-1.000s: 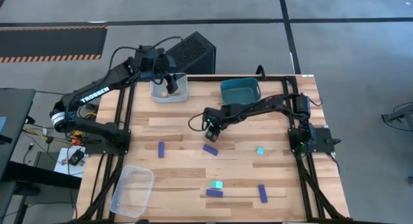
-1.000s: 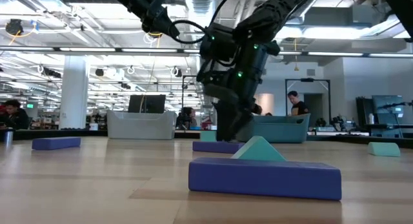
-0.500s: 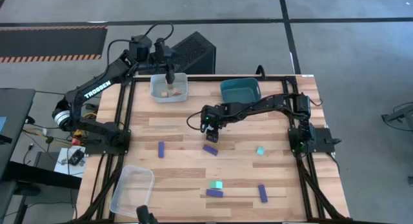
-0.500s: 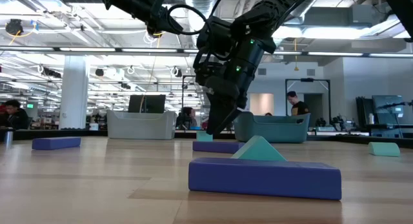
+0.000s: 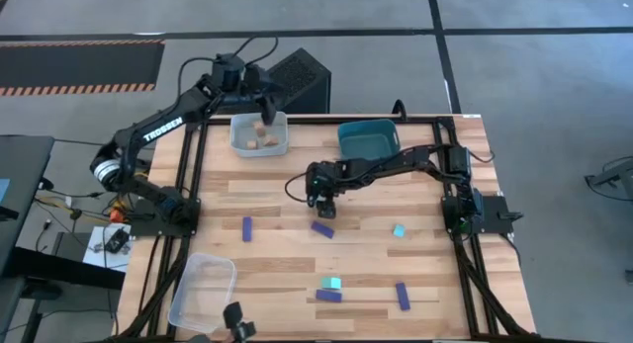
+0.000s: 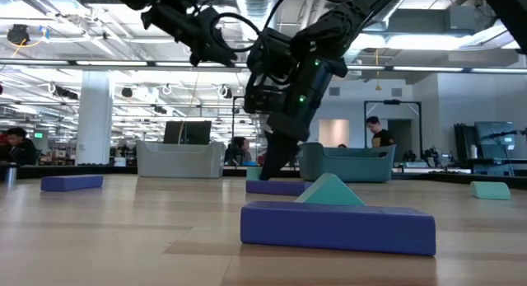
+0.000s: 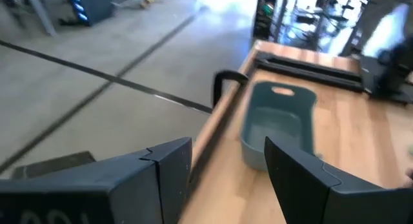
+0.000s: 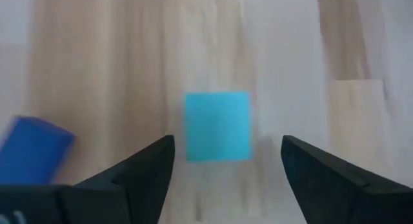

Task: Sort & place blocks by color
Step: Put the top left blue block into the blue bin

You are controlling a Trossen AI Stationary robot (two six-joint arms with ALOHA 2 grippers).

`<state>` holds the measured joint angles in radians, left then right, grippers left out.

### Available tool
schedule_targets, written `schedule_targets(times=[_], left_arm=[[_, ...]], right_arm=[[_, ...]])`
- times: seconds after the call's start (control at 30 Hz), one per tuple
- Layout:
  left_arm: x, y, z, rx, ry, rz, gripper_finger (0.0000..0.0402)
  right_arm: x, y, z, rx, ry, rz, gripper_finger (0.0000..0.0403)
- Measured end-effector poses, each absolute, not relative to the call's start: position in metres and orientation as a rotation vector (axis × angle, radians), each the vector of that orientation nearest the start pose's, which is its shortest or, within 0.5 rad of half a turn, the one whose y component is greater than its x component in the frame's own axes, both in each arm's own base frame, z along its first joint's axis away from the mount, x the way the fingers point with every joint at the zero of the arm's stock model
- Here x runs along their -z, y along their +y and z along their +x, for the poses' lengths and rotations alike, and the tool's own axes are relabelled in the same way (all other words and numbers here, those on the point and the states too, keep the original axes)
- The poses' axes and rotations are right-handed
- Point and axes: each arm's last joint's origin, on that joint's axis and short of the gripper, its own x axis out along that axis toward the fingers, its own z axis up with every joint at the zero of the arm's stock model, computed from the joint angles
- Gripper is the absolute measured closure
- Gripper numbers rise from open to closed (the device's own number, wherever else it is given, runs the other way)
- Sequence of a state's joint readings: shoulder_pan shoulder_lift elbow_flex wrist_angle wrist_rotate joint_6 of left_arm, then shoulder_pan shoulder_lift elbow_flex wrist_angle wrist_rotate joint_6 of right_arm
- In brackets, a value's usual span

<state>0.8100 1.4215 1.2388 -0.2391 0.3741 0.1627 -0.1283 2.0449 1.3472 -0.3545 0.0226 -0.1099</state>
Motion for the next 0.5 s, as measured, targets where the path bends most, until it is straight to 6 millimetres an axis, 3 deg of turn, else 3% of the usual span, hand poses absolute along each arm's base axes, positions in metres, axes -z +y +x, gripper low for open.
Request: schedule_targets(times=[0.2, 0.5], left_arm=[[-0.327, 0.231, 0.241, -0.373, 0.390, -0.092, 0.0217], [-0.340, 0.241, 0.250, -0.342, 0.195, -0.014, 0.0216]], right_arm=[[-0.136, -0.052, 0.414, 0.027, 1.051, -0.035, 0.0107], [-0.133, -0.047, 0.423, 0.051, 0.971, 0.026, 0.0109]])
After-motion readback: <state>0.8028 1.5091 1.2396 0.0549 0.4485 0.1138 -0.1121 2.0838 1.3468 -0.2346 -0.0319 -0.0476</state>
